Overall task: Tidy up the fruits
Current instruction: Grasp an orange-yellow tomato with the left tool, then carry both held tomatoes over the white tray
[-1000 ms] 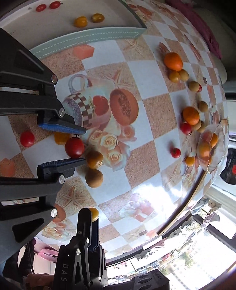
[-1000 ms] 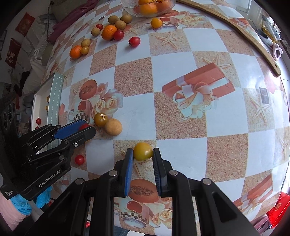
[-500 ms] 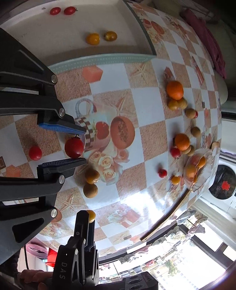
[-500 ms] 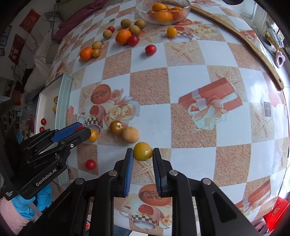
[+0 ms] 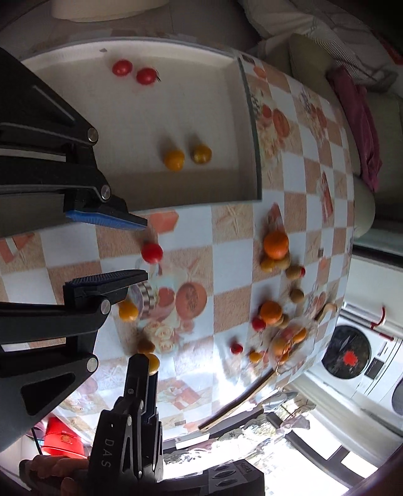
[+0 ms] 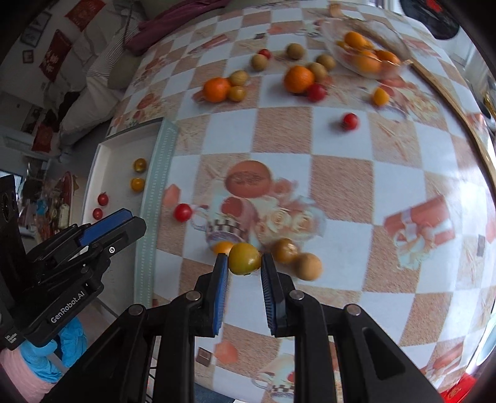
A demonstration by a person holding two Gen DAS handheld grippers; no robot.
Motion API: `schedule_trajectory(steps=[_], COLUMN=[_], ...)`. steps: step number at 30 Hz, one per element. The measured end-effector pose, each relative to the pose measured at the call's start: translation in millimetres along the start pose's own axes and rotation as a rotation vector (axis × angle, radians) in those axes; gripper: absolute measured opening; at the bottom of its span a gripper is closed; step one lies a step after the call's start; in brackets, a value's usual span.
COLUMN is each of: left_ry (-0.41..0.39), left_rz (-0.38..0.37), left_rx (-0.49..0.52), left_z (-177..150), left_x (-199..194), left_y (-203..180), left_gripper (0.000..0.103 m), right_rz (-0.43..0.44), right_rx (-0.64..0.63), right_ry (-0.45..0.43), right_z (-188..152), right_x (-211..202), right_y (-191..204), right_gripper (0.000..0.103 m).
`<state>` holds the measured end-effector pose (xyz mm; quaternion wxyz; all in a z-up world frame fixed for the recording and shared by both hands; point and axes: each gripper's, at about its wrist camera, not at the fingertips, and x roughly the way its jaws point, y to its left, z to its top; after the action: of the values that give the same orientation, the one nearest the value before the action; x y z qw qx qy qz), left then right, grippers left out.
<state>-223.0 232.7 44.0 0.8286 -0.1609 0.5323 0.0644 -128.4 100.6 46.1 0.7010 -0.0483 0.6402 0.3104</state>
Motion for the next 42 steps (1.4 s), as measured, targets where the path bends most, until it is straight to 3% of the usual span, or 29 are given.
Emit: schedule_trajectory(steps=[4, 7, 8, 9, 10, 11, 13, 21, 22, 24, 25, 28, 30, 36, 42], left_ry=[0.003, -0.003, 0.000, 0.008, 0.004, -0.007, 0.009, 0.124, 0.132, 0.148, 0.136, 0.126, 0.131, 0.126, 0.063], left_rz=[0.023, 0.006, 0.007, 0.012, 0.016, 0.010, -0.016, 0.006, 0.007, 0.021, 0.039, 0.086, 0.050, -0.033, -0.032], left_rx=[-0.002, 0.045, 0.071, 0.093, 0.105, 0.114, 0.150, 0.229, 0.236, 0.251, 0.268, 0.304, 0.279, 0.118, -0.002], left_z=[-4.5, -4.7, -4.2, -4.0, -4.2, -4.2, -5.0, -12.3, -13.0, -13.9, -14.2, -15.5, -13.9, -4.0, 6.1], left_x=[-3.1, -1.3, 1.4, 5.5, 8.3, 9.3, 17.4, 68.8, 73.2, 79.7, 79.5, 81.6, 80.0, 63.2, 28.2], left_y=[10.5, 1.1, -4.9, -11.2, -16.8, -21.8, -36.0, -77.3, -80.3, -84.3, -87.7, -91.8, -89.1, -62.5, -27.6], left_gripper=[0.028, 0.029, 0.035, 0.059, 0.069, 0.073, 0.073, 0.073, 0.071, 0.057, 0.057, 0.038, 0.022, 0.022, 0.022], right_rz=[0.005, 0.007, 0.006, 0.002, -0.010, -0.025, -0.047, -0.072, -0.070, -0.068, -0.068, -0.065, -0.061, -0.047, -0.023], right_rx=[-0.049, -0.017, 0.001, 0.021, 0.037, 0.049, 0.079, 0.180, 0.186, 0.194, 0.195, 0.199, 0.203, 0.177, 0.124], right_ry=[0.009, 0.019, 0.022, 0.025, 0.026, 0.023, 0.014, -0.011, -0.012, -0.014, -0.015, -0.018, -0.018, -0.024, -0.025], right_z=[6.5, 5.4, 4.3, 3.0, 1.2, -0.3, -3.9, -13.8, -14.7, -16.7, -17.1, -17.8, -17.7, -13.3, -2.7], right_x=[6.4, 9.1, 8.4, 7.5, 5.4, 3.0, -3.3, -15.5, -16.4, -17.9, -18.5, -19.1, -19.1, -18.4, -14.6], right_y=[23.8, 23.7, 20.3, 15.1, 9.0, 3.6, -10.0, -51.9, -54.8, -58.7, -60.2, -62.2, -62.9, -53.0, -31.5], right_gripper=[0.023, 0.023, 0.023, 0.023, 0.023, 0.023, 0.023, 0.023, 0.023, 0.023, 0.023, 0.023, 0.023, 0.023, 0.023])
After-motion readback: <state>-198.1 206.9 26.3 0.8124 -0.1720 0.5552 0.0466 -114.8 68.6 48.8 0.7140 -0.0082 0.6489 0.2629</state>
